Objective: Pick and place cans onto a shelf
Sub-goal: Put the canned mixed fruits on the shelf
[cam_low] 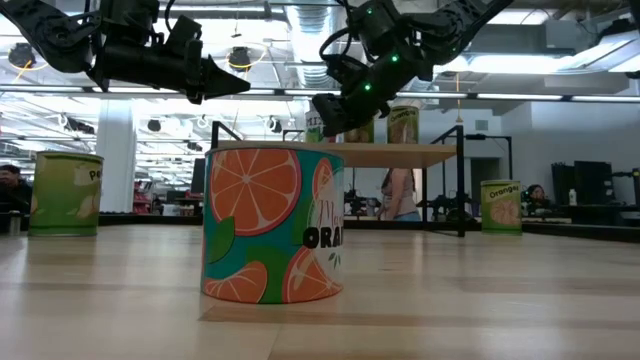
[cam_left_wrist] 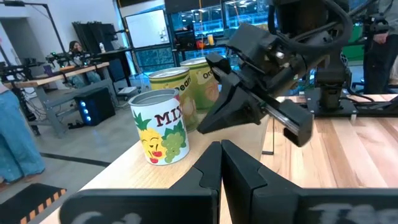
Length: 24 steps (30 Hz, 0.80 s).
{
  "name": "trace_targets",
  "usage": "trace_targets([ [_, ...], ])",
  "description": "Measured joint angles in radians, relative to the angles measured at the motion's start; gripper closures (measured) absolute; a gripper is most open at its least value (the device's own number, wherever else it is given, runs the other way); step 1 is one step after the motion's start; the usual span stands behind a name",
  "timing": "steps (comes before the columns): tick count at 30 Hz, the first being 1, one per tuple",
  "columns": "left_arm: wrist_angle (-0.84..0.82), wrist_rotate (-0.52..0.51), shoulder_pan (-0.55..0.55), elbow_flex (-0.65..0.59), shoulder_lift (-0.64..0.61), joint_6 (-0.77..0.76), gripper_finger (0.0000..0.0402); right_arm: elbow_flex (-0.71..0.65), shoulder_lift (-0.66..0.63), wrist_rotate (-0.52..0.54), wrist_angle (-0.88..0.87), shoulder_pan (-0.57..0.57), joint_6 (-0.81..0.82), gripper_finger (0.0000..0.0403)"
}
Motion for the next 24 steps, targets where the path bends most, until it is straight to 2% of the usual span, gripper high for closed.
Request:
trace_targets([
  [11, 0.004, 0.0, 0.0, 0.0, 0.0, -0.003, 0.0402, 0.0, 0.007, 0.045, 0.025, -0.048, 0.011, 0.0399],
  [17, 0.004, 0.0, 0.0, 0.0, 0.0, -0.003, 0.0401, 0.0, 0.007, 0.022, 0.063, -0.063, 0.011, 0.0399],
  [24, 0.004, 0.0, 0.0, 0.0, 0.0, -0.003, 0.0401, 0.0, 0.007, -0.064, 0.071, -0.068, 0.019, 0.0398],
])
